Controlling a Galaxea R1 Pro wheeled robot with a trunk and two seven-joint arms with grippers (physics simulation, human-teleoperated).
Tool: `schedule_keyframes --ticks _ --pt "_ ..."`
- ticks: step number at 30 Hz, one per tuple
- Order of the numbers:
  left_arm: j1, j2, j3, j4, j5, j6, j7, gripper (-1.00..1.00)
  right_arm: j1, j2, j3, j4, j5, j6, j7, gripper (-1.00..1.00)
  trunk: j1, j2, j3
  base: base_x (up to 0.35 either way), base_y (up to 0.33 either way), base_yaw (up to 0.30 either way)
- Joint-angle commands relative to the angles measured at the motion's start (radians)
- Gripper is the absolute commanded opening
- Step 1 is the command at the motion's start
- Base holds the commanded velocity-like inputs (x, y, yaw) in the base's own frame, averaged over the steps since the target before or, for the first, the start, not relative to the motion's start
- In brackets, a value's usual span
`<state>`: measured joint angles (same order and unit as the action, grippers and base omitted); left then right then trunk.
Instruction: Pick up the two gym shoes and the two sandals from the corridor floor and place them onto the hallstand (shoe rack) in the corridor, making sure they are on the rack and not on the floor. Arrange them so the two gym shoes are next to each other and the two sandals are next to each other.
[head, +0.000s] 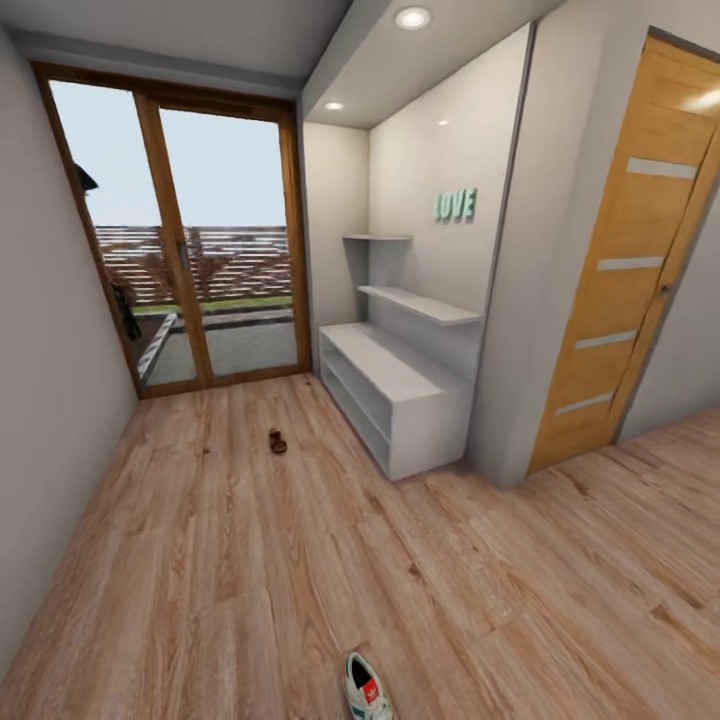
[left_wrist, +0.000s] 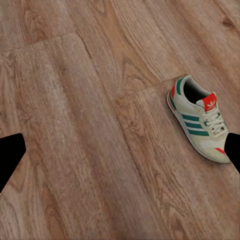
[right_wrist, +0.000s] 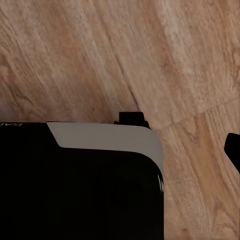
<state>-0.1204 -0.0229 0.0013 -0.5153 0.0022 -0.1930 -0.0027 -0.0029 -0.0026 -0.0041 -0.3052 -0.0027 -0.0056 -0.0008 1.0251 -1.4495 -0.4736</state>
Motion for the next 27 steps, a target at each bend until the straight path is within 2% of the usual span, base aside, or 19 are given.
schedule_keyframes --ticks 1,14,27 --pt "-0.001 -0.001 0.000 -0.004 0.000 -0.004 0.000 1.00 0.000 0.000 0.000 -0.001 0.000 -0.001 0.000 1.00 0.000 -0.001 -0.002 -0.007 0.005 0.277" --pt "-0.001 -0.005 0.000 -0.017 0.005 -0.003 0.001 1.00 0.000 -0.001 -0.003 -0.002 -0.001 -0.001 -0.001 1.00 0.000 -0.001 -0.008 0.010 0.018 0.284" --pt "-0.001 -0.005 0.000 -0.017 0.005 -0.003 0.001 1.00 0.000 0.000 -0.004 -0.002 -0.002 -0.001 -0.001 1.00 0.000 -0.001 -0.015 0.131 0.260 0.286"
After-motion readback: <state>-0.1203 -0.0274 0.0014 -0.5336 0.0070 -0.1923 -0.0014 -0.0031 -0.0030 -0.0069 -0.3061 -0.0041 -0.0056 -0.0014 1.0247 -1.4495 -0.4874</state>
